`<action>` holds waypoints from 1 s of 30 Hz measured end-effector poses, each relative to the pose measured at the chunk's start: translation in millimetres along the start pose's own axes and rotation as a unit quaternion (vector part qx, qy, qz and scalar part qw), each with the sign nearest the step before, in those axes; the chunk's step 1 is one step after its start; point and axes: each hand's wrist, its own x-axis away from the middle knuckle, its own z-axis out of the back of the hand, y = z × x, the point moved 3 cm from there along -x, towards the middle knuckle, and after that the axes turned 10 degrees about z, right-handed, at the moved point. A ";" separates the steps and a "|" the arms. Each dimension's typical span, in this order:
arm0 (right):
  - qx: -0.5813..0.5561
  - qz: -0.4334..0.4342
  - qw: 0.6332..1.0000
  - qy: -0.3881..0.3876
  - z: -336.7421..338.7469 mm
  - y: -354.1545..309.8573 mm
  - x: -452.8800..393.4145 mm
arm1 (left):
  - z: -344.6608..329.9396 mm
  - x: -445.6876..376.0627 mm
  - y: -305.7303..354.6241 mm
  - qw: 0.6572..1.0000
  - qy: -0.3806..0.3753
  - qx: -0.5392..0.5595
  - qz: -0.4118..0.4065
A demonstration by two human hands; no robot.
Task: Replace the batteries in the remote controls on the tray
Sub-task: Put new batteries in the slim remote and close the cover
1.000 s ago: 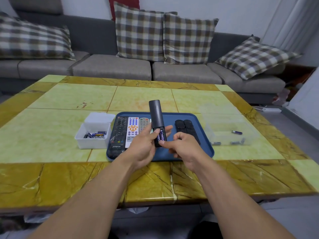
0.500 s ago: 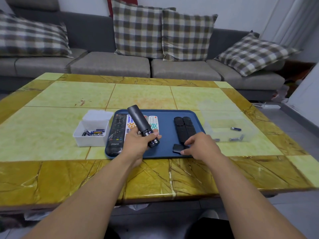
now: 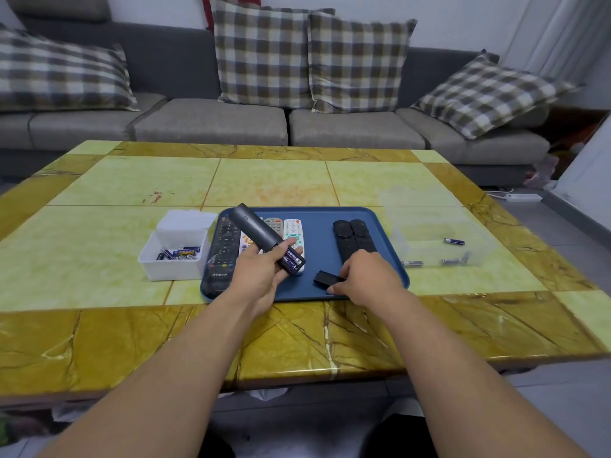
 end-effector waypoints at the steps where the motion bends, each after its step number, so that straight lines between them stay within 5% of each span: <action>1: -0.017 0.007 1.000 0.003 -2.6 -2.2 -0.9 | 1.4 -0.6 0.0 1.000 0.009 0.000 -0.004; 7: -0.104 0.007 0.994 0.026 -6.8 -3.7 -1.5 | 8.2 -3.6 1.8 0.998 0.060 -0.013 -0.026; 12: -0.179 0.069 0.964 0.183 13.7 -15.6 6.4 | 6.0 -2.6 3.7 0.999 0.035 0.010 0.005; 22: -0.049 0.038 0.988 0.144 -3.7 -4.7 -4.2 | 4.1 0.1 1.0 0.997 0.066 0.025 0.011; 30: 0.126 0.164 0.978 0.026 -23.8 -29.2 -23.5 | 7.3 -0.9 4.8 0.997 0.070 0.027 0.003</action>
